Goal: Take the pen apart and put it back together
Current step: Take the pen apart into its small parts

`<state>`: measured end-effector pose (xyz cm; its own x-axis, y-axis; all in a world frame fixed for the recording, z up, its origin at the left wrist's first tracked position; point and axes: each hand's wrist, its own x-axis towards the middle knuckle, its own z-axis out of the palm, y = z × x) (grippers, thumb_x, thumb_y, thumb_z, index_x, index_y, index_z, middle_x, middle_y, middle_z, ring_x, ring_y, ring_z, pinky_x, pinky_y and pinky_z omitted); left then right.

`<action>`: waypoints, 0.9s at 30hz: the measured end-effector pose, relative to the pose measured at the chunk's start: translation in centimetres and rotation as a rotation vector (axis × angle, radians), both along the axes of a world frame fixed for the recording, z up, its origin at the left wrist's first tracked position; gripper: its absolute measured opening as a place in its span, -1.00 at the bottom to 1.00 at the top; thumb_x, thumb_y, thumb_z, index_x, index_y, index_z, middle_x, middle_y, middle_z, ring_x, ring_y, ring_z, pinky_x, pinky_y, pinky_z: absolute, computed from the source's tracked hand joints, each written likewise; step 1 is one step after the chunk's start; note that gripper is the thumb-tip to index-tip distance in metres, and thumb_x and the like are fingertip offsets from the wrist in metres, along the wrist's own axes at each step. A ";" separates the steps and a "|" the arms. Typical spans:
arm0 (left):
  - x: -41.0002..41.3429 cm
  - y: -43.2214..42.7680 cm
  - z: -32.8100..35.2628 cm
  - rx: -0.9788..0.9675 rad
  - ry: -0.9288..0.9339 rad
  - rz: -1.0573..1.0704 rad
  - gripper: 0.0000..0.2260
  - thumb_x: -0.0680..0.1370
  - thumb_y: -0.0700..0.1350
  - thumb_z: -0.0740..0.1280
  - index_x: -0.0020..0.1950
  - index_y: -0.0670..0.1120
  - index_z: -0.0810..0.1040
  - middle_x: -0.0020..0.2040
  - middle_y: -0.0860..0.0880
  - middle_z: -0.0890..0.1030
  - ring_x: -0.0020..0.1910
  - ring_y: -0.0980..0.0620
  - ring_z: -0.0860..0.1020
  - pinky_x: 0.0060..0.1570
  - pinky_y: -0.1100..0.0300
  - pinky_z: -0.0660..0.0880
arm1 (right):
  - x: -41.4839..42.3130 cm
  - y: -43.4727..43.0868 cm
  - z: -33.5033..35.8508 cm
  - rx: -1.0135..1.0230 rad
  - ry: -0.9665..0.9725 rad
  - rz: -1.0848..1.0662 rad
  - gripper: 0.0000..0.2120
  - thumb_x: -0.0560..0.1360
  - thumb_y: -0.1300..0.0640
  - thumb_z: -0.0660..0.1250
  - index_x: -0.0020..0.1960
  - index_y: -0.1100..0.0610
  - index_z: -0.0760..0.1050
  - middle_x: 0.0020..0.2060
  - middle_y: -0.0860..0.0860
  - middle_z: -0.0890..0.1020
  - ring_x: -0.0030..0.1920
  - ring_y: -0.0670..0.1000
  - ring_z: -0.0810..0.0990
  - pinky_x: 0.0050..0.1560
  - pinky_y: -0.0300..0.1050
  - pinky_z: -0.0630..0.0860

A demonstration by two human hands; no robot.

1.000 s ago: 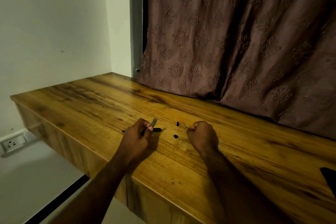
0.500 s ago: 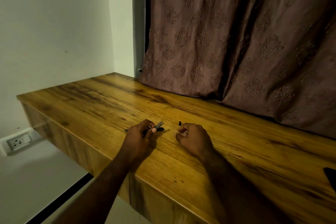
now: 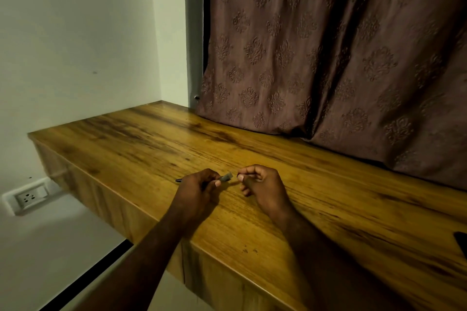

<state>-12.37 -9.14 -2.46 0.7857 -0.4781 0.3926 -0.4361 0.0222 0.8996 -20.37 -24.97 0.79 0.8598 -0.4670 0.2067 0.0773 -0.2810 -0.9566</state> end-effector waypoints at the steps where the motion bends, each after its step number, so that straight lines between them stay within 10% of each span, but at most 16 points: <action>1: 0.1 0.0 -0.1 -0.001 0.011 -0.001 -0.85 0.49 0.02 0.33 -0.15 -0.03 0.59 -0.35 -0.03 0.55 -0.37 0.02 0.45 -0.36 0.02 0.39 | 0.0 0.1 0.0 0.041 -0.027 0.015 -0.90 0.52 0.31 0.33 -0.03 0.19 0.61 -0.31 0.09 0.63 -0.35 -0.04 0.58 -0.30 -0.15 0.56; 11: 0.1 -0.1 0.1 0.075 -0.034 -0.008 -0.91 0.55 -0.11 0.32 -0.13 -0.02 0.60 -0.27 -0.20 0.63 -0.35 0.02 0.54 -0.35 0.04 0.50 | 0.2 0.1 0.0 0.157 -0.068 0.049 -0.90 0.50 0.35 0.35 -0.01 0.23 0.58 -0.28 0.15 0.64 -0.36 -0.02 0.60 -0.29 -0.17 0.58; 27: 0.2 -0.1 -0.3 0.036 0.101 -0.090 -0.90 0.54 -0.05 0.33 -0.12 -0.03 0.60 -0.38 0.05 0.54 -0.40 0.08 0.44 -0.37 0.12 0.37 | 0.1 0.1 -0.1 0.085 -0.068 0.082 -0.88 0.51 0.35 0.33 -0.03 0.21 0.62 -0.32 0.14 0.64 -0.38 -0.06 0.58 -0.33 -0.21 0.57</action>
